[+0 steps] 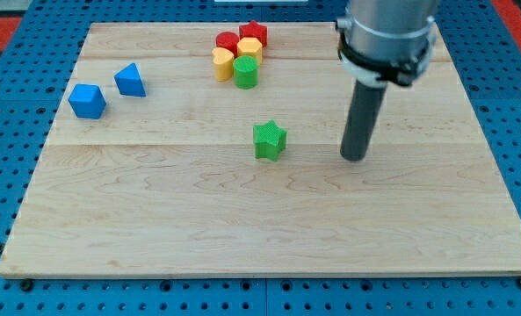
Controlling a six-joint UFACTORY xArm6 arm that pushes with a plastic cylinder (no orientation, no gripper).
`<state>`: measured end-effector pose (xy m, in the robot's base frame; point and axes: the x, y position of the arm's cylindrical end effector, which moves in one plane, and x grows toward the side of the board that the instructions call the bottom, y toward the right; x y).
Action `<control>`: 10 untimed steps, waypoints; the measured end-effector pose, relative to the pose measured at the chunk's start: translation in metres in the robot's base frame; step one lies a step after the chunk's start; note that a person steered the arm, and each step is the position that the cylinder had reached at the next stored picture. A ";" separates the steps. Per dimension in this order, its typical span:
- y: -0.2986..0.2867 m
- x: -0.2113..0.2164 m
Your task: Push the green star into the green circle
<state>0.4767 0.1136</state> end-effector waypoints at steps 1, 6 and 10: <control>-0.074 -0.003; -0.145 -0.034; -0.261 -0.065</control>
<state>0.4113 -0.1472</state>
